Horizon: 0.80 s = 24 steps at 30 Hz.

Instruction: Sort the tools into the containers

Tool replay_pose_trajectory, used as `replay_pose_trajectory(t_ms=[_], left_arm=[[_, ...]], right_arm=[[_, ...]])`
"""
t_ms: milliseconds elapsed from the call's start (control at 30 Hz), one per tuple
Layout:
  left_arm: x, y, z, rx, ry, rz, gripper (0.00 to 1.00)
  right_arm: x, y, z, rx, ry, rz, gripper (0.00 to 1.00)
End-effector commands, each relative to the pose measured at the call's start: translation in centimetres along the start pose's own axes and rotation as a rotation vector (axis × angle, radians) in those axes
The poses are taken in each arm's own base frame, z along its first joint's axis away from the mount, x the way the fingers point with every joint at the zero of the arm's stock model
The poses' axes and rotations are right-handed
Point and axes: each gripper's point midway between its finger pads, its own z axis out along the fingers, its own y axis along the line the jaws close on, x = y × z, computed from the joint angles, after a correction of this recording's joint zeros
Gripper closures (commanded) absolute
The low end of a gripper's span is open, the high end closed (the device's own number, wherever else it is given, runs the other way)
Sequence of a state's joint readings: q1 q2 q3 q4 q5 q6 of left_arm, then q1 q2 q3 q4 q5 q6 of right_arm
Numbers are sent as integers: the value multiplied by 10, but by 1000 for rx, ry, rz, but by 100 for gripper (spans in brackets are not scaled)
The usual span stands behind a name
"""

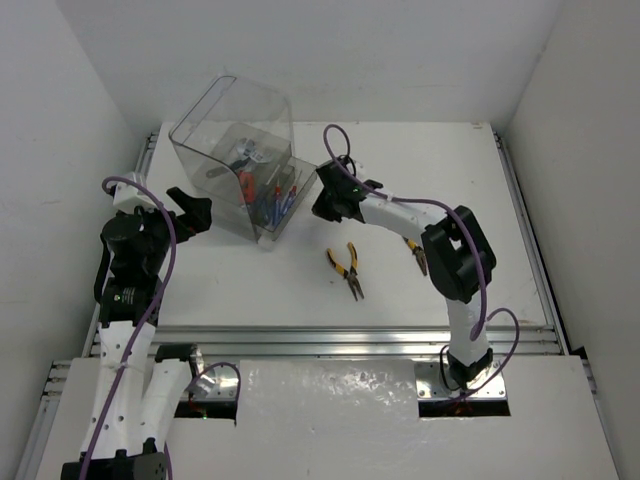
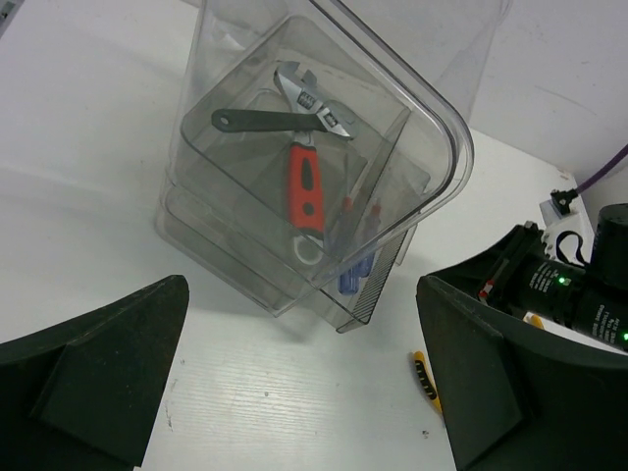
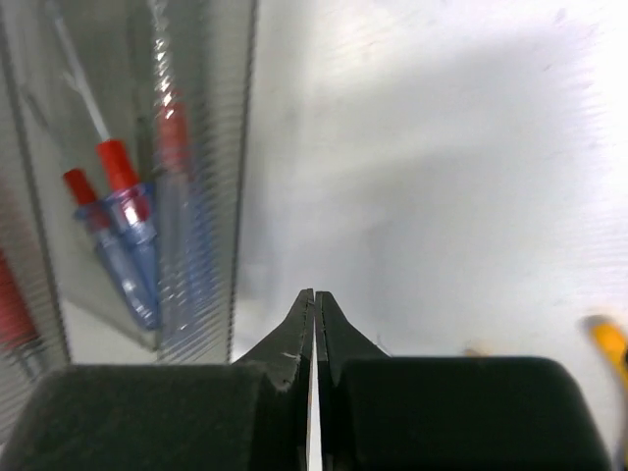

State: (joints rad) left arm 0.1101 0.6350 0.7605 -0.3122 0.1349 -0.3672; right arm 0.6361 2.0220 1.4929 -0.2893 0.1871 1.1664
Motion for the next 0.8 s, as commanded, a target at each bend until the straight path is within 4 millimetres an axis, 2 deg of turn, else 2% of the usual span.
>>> replay_pose_trajectory(t_ms=[0,67,100,133,233,300,400,433,467,567,767], left_arm=[[-23,-11,-5,31,-67,23,0],[-22,-11,-4,30,-63,22,0],[-21,-10,-4,29,-61,22,0],[-22,-10,-4,28,-62,24,0],[-21,-9,-2,24,-57,23,0],[-20,-9,-2,24,-54,22,0],[-19,-9,0,25,-48,22,0],[-18,-9,0,26,-46,22,0],[-18,-9,0,26,-46,22,0],[-17,-9,2,29,-38,21,0],[-12,-10,5,39,-19,18,0]], right_arm=[[-28,15,-2,-82,-65,-3,100],[-26,18,9,-115,-43,-27,100],[-32,32,14,-185,-60,-38,100],[-32,38,25,-211,-51,-73,100],[-36,59,40,-278,-48,-133,100],[-41,76,40,-362,-57,-137,100],[-34,95,47,-475,-8,-151,100],[-38,103,47,-499,-15,-160,100],[-33,104,54,-515,-7,-165,100],[-35,106,61,-568,-11,-139,100],[-31,120,68,-683,21,-110,100]])
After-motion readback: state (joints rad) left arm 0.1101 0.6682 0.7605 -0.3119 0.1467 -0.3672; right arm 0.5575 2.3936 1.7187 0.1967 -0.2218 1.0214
